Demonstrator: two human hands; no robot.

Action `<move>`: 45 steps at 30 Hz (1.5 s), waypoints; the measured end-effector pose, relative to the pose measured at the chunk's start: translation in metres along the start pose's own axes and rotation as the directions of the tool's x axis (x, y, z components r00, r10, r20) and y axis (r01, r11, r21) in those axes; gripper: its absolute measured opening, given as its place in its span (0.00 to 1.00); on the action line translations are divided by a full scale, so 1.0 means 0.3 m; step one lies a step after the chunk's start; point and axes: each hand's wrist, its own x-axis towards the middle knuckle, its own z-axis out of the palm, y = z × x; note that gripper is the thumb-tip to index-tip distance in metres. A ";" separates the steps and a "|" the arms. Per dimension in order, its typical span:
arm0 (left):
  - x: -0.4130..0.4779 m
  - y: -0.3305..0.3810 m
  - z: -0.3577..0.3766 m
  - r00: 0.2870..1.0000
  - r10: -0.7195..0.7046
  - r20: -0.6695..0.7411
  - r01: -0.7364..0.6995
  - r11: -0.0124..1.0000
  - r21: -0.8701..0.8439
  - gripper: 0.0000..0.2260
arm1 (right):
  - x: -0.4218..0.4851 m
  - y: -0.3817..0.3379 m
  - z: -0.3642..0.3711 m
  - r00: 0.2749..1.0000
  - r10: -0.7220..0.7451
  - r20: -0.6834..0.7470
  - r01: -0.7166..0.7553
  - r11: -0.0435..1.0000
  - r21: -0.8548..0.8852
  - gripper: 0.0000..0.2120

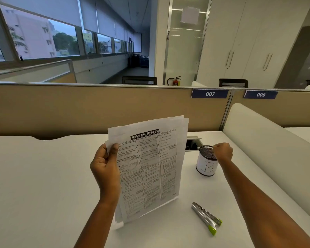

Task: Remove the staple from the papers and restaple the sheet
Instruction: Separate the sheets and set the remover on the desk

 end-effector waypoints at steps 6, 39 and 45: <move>-0.014 0.006 0.001 1.000 -0.020 0.021 0.021 1.000 -0.024 0.08 | -0.130 -0.017 -0.015 0.974 -0.144 0.177 0.106 0.972 0.209 0.17; -0.132 -0.102 -0.157 0.800 -0.420 0.429 0.383 0.907 0.172 0.30 | -0.653 0.004 0.026 0.829 -0.474 0.298 0.066 0.612 0.788 0.13; -0.131 -0.130 -0.202 0.819 -0.335 0.465 0.270 0.941 0.203 0.42 | -0.658 0.034 0.025 0.798 -0.472 0.376 0.042 0.665 0.745 0.18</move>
